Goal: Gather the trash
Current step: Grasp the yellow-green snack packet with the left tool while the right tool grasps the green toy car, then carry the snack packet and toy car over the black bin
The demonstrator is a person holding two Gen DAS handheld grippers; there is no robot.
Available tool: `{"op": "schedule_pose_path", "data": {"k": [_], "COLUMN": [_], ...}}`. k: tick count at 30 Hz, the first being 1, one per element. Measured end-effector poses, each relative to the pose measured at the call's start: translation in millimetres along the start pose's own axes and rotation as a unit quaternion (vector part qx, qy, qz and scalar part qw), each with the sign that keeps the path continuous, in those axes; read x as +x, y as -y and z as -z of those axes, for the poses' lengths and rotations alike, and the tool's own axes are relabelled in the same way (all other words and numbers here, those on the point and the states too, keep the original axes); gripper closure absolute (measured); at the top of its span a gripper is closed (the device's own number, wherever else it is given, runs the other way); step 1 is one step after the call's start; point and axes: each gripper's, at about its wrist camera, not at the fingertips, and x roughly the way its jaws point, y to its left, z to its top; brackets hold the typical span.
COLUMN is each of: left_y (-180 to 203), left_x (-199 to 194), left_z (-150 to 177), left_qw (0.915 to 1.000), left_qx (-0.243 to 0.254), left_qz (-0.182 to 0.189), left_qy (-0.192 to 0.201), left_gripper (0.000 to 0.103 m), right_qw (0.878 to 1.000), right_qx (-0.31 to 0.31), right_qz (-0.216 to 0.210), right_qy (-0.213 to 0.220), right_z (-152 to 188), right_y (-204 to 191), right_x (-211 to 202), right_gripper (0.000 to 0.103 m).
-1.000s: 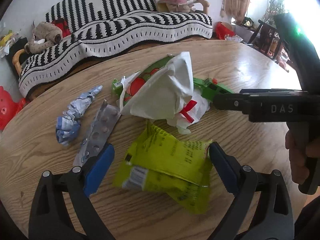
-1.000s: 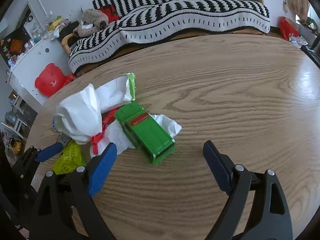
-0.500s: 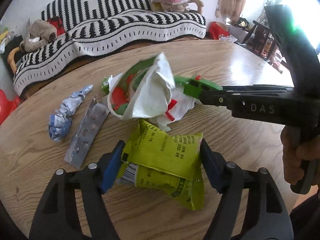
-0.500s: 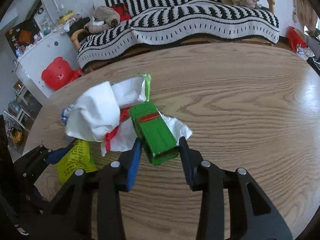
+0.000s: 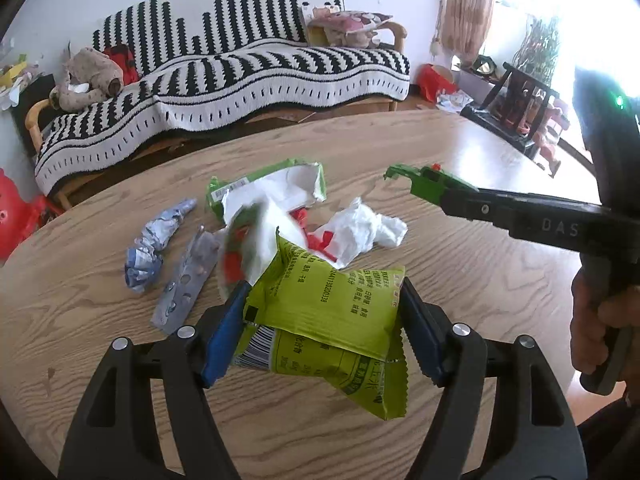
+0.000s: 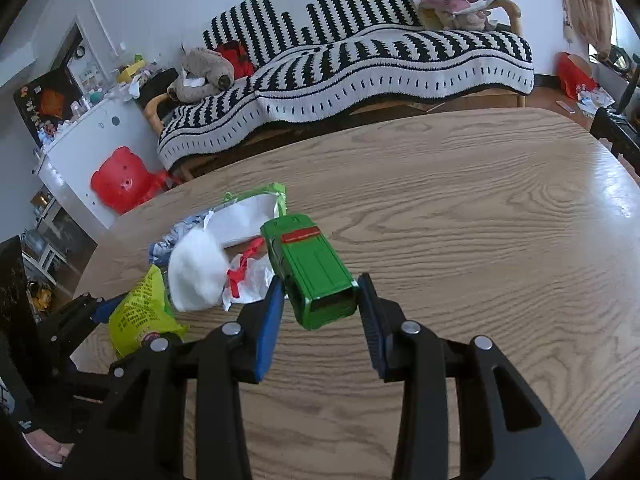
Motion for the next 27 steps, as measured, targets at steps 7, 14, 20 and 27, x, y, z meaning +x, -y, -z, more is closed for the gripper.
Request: {"op": "schedule_pose_path", "data": {"k": [7, 14, 20, 27], "left_y": [22, 53, 103, 202], "left_x": [-1, 6, 11, 19], "left_z": [-3, -11, -23, -27], "left_qw": [0.9999, 0.9997, 0.9983, 0.9912], "left_qx": [0.008, 0.018, 0.034, 0.082], "left_qz": [0.006, 0.015, 0.046, 0.104], "left_qy": [0.001, 0.001, 0.007, 0.011], "left_gripper": [0.032, 0.032, 0.032, 0.032], "right_qw": [1.000, 0.999, 0.996, 0.988], "right_qx": [0.004, 0.017, 0.038, 0.077], "right_qz": [0.015, 0.041, 0.074, 0.125], "right_qy": [0.002, 0.015, 0.030, 0.048], "right_z": [9, 20, 34, 64], "right_y": [13, 43, 85, 151], "right_x": [-25, -65, -114, -179], "right_gripper": [0.065, 0.065, 0.065, 0.065]}}
